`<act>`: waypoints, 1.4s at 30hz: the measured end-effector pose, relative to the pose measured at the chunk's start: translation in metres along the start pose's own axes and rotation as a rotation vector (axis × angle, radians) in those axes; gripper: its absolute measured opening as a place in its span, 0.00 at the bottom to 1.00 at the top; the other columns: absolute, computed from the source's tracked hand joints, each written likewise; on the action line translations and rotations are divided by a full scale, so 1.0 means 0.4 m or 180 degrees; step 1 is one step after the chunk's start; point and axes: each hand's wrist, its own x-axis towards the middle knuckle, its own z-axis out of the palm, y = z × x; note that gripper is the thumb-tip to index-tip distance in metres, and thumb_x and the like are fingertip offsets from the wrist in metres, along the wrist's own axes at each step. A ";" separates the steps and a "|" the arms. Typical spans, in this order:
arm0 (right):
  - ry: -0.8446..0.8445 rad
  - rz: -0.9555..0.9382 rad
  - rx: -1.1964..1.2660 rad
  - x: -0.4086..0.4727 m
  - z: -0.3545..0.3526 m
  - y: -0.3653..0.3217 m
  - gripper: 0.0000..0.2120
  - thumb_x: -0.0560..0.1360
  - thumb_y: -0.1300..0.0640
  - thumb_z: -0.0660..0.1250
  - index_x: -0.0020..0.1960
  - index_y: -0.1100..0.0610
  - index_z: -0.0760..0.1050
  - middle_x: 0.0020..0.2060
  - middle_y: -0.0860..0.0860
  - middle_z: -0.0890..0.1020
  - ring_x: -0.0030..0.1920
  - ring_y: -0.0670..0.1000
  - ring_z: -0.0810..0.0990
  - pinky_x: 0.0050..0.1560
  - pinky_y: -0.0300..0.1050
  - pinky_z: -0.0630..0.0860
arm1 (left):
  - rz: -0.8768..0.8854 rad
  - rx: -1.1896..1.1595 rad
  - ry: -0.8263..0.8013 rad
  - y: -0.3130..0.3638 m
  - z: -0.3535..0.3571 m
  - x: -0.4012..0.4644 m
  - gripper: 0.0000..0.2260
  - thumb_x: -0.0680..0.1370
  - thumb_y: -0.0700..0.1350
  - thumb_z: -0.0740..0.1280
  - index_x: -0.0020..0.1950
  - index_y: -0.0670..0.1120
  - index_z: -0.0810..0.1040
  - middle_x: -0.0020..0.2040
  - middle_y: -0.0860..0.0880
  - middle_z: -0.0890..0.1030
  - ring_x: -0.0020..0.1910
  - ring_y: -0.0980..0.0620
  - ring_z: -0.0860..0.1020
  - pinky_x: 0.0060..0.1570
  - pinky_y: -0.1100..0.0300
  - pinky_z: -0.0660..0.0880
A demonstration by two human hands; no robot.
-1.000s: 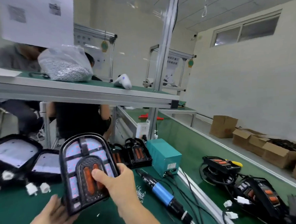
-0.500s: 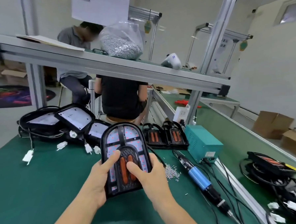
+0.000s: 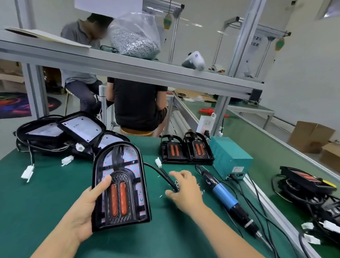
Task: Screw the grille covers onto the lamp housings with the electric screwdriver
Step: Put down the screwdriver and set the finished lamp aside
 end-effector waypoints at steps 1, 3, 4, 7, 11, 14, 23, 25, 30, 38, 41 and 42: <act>-0.0053 -0.0049 -0.0151 0.014 0.002 0.002 0.22 0.77 0.48 0.66 0.70 0.47 0.70 0.67 0.50 0.67 0.67 0.53 0.66 0.65 0.44 0.66 | 0.0003 0.0008 -0.0011 -0.002 0.000 -0.003 0.14 0.67 0.52 0.70 0.41 0.41 0.85 0.43 0.38 0.84 0.35 0.42 0.84 0.34 0.48 0.80; -0.0074 -0.0076 -0.0379 0.037 -0.004 0.001 0.14 0.80 0.47 0.62 0.63 0.51 0.76 0.62 0.52 0.71 0.63 0.54 0.70 0.58 0.44 0.69 | 0.0018 0.0004 -0.0031 -0.006 0.000 -0.010 0.14 0.67 0.52 0.70 0.41 0.41 0.85 0.43 0.38 0.84 0.35 0.42 0.84 0.34 0.48 0.80; -0.0056 -0.0029 -0.0405 0.049 -0.011 0.000 0.13 0.81 0.46 0.62 0.59 0.52 0.77 0.59 0.53 0.72 0.59 0.55 0.73 0.54 0.44 0.70 | 0.0035 -0.0007 -0.0037 -0.007 -0.001 -0.013 0.14 0.66 0.52 0.70 0.41 0.42 0.85 0.43 0.38 0.84 0.35 0.43 0.84 0.34 0.48 0.80; 0.0165 0.0259 -0.0273 0.084 -0.044 -0.002 0.12 0.80 0.46 0.63 0.54 0.54 0.77 0.51 0.54 0.79 0.50 0.55 0.79 0.45 0.44 0.71 | 0.0091 -0.0069 -0.0056 -0.007 -0.003 -0.020 0.14 0.66 0.51 0.70 0.41 0.41 0.85 0.43 0.39 0.84 0.35 0.43 0.84 0.33 0.49 0.80; 0.0596 0.0356 0.0907 0.118 -0.089 -0.004 0.08 0.81 0.56 0.64 0.52 0.60 0.79 0.42 0.56 0.81 0.41 0.53 0.76 0.43 0.47 0.74 | 0.0161 -0.0146 -0.0026 -0.011 -0.003 -0.021 0.13 0.68 0.50 0.68 0.41 0.41 0.85 0.43 0.38 0.84 0.35 0.43 0.84 0.32 0.49 0.80; 0.0990 0.0151 0.1843 0.119 -0.132 -0.023 0.05 0.78 0.65 0.65 0.49 0.61 0.80 0.41 0.53 0.81 0.43 0.53 0.78 0.46 0.49 0.77 | 0.0218 -0.0167 -0.0005 -0.013 0.000 -0.020 0.13 0.68 0.50 0.68 0.41 0.41 0.86 0.42 0.39 0.84 0.34 0.43 0.84 0.31 0.50 0.80; 0.1787 -0.0491 0.1951 0.077 -0.261 -0.029 0.05 0.76 0.55 0.71 0.47 0.54 0.84 0.41 0.49 0.79 0.42 0.44 0.76 0.46 0.33 0.71 | 0.0310 -0.0380 0.0046 0.001 -0.002 -0.002 0.14 0.67 0.52 0.69 0.44 0.44 0.86 0.46 0.41 0.85 0.38 0.45 0.84 0.34 0.49 0.80; 0.1661 -0.0504 0.2002 0.058 -0.271 -0.029 0.08 0.77 0.52 0.69 0.42 0.53 0.81 0.38 0.49 0.77 0.38 0.42 0.74 0.42 0.31 0.68 | 0.0343 -0.0403 0.0050 0.003 0.003 0.000 0.14 0.67 0.52 0.70 0.45 0.44 0.86 0.46 0.40 0.85 0.38 0.45 0.84 0.34 0.49 0.80; 0.0995 -0.0223 0.2873 0.012 -0.261 -0.042 0.12 0.81 0.54 0.64 0.38 0.55 0.75 0.23 0.45 0.68 0.23 0.45 0.64 0.24 0.35 0.63 | 0.0318 -0.0298 0.0154 0.004 0.024 0.003 0.19 0.64 0.52 0.73 0.49 0.43 0.84 0.49 0.40 0.84 0.41 0.43 0.84 0.37 0.47 0.80; 0.0327 0.0857 0.3949 -0.020 -0.230 -0.078 0.09 0.82 0.63 0.57 0.49 0.57 0.75 0.26 0.47 0.66 0.21 0.43 0.57 0.20 0.34 0.53 | 0.0215 -0.0028 0.0428 -0.012 0.060 -0.004 0.26 0.62 0.52 0.75 0.56 0.40 0.80 0.48 0.39 0.84 0.41 0.42 0.84 0.36 0.47 0.80; 0.0194 0.0905 0.4266 -0.029 -0.211 -0.098 0.07 0.81 0.65 0.56 0.54 0.55 0.71 0.32 0.50 0.70 0.22 0.42 0.57 0.20 0.33 0.54 | 0.0202 -0.0036 0.0469 -0.015 0.080 -0.004 0.25 0.63 0.52 0.74 0.56 0.40 0.80 0.48 0.39 0.84 0.40 0.42 0.84 0.35 0.48 0.80; 0.0142 0.0891 0.4105 -0.033 -0.202 -0.104 0.07 0.81 0.63 0.57 0.56 0.54 0.70 0.35 0.50 0.70 0.23 0.43 0.58 0.21 0.33 0.55 | 0.0203 -0.0029 0.0483 -0.015 0.086 -0.004 0.25 0.63 0.52 0.74 0.56 0.41 0.80 0.48 0.39 0.84 0.40 0.42 0.84 0.35 0.48 0.80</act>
